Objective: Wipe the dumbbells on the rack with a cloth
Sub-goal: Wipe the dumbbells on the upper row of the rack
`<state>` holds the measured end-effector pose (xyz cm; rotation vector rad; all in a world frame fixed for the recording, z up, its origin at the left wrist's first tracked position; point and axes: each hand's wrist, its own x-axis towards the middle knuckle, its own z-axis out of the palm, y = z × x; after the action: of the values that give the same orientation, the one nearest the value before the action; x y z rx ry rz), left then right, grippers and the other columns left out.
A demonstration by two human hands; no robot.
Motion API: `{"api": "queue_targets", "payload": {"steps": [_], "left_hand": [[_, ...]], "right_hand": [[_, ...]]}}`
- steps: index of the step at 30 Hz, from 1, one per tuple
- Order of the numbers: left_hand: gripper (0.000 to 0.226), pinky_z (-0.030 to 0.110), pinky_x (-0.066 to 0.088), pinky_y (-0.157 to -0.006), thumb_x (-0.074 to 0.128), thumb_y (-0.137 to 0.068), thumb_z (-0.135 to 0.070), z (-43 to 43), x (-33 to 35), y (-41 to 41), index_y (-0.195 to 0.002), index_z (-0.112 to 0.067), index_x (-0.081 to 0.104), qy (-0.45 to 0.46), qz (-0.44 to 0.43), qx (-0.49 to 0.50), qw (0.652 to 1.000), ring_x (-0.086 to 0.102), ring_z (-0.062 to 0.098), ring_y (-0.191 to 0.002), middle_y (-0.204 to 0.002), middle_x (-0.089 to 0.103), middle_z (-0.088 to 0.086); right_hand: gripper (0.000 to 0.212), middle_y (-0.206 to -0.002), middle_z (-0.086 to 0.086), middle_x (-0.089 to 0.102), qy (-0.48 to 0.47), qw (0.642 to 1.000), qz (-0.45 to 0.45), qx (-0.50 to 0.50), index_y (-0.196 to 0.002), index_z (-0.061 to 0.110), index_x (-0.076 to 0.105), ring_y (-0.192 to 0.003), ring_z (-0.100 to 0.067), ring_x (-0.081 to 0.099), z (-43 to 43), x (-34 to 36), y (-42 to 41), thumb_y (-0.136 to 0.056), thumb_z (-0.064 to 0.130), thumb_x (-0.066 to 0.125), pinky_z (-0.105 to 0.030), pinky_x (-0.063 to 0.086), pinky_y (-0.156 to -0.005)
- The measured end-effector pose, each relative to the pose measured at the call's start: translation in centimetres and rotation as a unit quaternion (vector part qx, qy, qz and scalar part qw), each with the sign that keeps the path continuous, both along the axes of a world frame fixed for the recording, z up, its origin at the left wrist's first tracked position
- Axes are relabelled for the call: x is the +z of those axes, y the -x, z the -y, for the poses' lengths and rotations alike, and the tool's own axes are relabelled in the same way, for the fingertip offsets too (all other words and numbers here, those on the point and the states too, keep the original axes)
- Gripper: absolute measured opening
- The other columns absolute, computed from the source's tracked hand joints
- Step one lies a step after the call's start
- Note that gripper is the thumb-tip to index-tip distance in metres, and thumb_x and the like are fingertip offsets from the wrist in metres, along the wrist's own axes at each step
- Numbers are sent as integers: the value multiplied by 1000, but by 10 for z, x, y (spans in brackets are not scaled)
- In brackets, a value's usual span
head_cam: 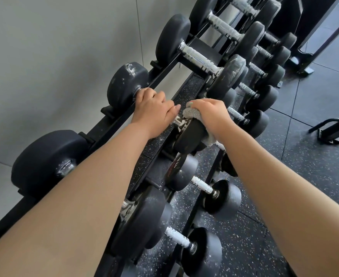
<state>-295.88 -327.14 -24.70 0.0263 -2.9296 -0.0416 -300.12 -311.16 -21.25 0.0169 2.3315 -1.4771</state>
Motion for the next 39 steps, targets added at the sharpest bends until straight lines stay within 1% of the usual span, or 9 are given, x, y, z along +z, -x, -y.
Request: {"api": "queue_targets", "payload": {"steps": [6,9,12,18,24,28,32,35,39], "left_hand": [[51,42,12,-107,21,-102,-47,-2,8,0,-106,-21,64,-7,39,10,999,39,31,-115,-114,53,7],[50,43,12,-110,20,-102,-45,-6,10,1,-106,-21,64,2,54,25,998,38,32,-118,-116,52,8],[51,44,11,-112,19,-103,-43,-7,10,-1,-107,-21,64,5,50,33,998,38,32,-118,-117,52,9],[46,46,-4,-117,18,-102,-45,-15,2,-11,-109,-25,59,-14,37,27,999,34,29,-124,-115,47,8],[47,47,-10,-116,12,-101,-46,-14,7,-11,-118,-27,52,-39,94,29,994,22,28,-133,-126,40,8],[47,46,-14,-115,11,-101,-47,-13,10,-10,-119,-28,50,-44,122,33,991,18,27,-135,-128,37,7],[48,46,-16,-114,10,-101,-47,-13,13,-11,-123,-29,49,-38,139,36,989,15,27,-136,-131,35,8],[49,47,-15,-116,9,-101,-48,-14,12,-11,-126,-30,48,-36,143,32,989,14,27,-137,-133,35,7],[51,47,-15,-116,8,-101,-47,-14,12,-11,-126,-29,48,-34,136,31,990,15,27,-137,-132,36,8]], "right_hand": [[18,-101,16,67,4,995,-91,-49,-93,46,69,-99,-12,63,5,-6,-31,-82,39,56,-43,53,-91],[46,-141,8,48,-69,963,-252,-61,-126,34,63,-130,-17,44,10,-22,-63,-81,41,53,-34,42,-98],[49,-150,-5,43,-114,924,-361,-54,-130,26,62,-142,-27,32,12,-44,-80,-83,38,59,-34,38,-95],[46,-143,7,48,-142,947,-287,14,-130,37,59,-131,-15,44,-3,-23,-54,-85,45,55,-29,34,-96],[27,-101,20,67,-76,991,-97,59,-103,48,65,-98,-13,65,-10,-3,-15,-79,47,53,-42,56,-88],[40,-129,12,55,-34,985,-169,-22,-122,41,60,-114,-11,56,-1,-20,-40,-84,47,50,-44,50,-96],[58,-156,-4,29,-51,938,-336,-70,-140,29,48,-144,-26,30,10,-52,-90,-85,44,55,-42,44,-100],[58,-159,-10,21,-95,918,-381,-53,-143,27,40,-150,-30,16,9,-71,-96,-91,43,59,-51,46,-102],[57,-156,-8,29,-102,916,-387,-22,-141,26,46,-147,-27,26,-2,-64,-84,-90,50,54,-45,49,-96]]}}
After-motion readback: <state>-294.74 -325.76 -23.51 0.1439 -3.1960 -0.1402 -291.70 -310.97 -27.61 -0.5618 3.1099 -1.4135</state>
